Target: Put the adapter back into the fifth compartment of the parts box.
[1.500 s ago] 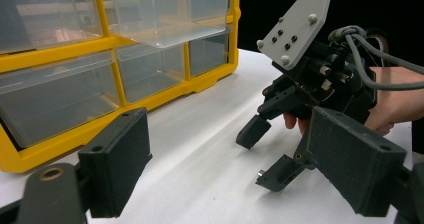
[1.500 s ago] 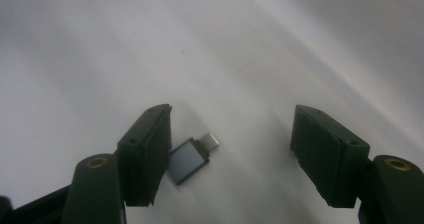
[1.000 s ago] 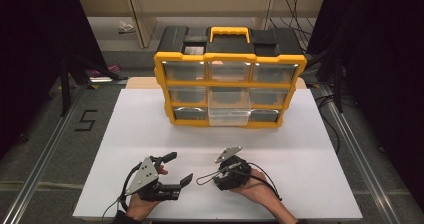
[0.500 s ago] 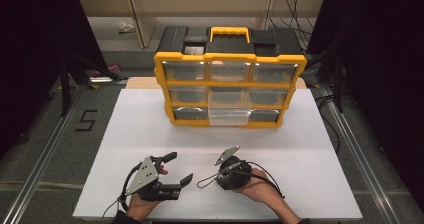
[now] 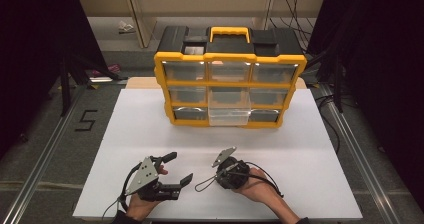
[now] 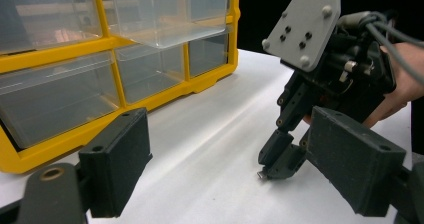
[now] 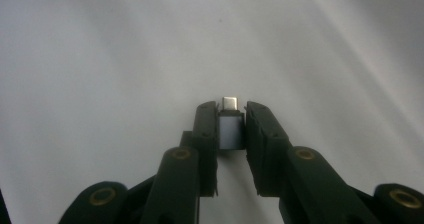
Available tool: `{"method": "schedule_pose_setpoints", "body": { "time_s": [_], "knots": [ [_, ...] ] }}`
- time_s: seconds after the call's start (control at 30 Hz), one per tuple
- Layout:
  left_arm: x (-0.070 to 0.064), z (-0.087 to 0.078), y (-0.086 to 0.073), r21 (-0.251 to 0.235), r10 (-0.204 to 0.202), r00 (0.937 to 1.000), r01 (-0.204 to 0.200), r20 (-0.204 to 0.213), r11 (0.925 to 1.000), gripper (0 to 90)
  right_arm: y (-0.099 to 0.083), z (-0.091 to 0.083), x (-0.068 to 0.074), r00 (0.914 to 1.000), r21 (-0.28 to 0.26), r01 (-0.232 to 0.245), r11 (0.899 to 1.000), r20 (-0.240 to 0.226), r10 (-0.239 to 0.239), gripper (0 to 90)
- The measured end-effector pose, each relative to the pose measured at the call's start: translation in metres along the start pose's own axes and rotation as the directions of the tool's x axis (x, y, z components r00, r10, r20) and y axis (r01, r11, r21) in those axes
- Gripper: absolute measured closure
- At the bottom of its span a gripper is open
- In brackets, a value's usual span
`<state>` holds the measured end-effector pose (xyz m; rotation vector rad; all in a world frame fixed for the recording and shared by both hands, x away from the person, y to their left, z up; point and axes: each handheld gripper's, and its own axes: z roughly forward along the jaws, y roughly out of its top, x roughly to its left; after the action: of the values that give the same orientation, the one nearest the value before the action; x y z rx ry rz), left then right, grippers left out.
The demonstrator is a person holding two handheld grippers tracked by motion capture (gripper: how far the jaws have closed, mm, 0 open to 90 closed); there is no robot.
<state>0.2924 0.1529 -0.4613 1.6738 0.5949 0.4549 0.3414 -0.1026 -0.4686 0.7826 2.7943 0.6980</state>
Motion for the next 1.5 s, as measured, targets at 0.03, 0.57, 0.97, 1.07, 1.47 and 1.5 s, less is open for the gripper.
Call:
{"method": "schedule_pose_setpoints", "body": {
  "time_s": [0.03, 0.57, 0.97, 1.07, 1.47, 1.5],
  "knots": [
    [0.0, 0.0, 0.0, 0.0, 0.001, 1.0, -0.001, 0.0, 1.0, 17.3, 0.0, -0.002, -0.001, 1.0, -0.01, 0.0, 1.0, 0.003, 0.0, 76.1],
    [0.0, 0.0, 0.0, -0.002, 0.003, 1.0, -0.003, 0.001, 1.0, 17.4, 0.001, -0.032, -0.01, 0.999, -0.123, -0.006, 0.992, 0.042, 0.011, 76.1],
    [0.0, 0.0, 0.0, -0.005, -0.003, 1.0, 0.003, 0.001, 1.0, 17.5, -0.001, -0.059, -0.022, 0.9974, -0.214, -0.025, 0.976, 0.061, 0.039, 76.1],
    [0.0, -0.001, 0.0, -0.004, -0.003, 1.0, 0.003, 0.001, 1.0, 17.4, -0.002, -0.068, -0.027, 0.9962, -0.236, -0.038, 0.971, 0.067, 0.055, 76.2],
    [0.0, -0.001, 0.001, -0.008, -0.004, 1.0, 0.004, 0.001, 1.0, 17.5, -0.004, -0.091, -0.033, 0.9927, -0.303, -0.052, 0.951, 0.088, 0.082, 76.2],
    [0.0, -0.001, 0.001, -0.009, -0.003, 1.0, 0.003, 0.001, 1.0, 17.5, -0.005, -0.094, -0.034, 0.9923, -0.313, -0.054, 0.948, 0.09, 0.086, 76.2]
  ]
}}
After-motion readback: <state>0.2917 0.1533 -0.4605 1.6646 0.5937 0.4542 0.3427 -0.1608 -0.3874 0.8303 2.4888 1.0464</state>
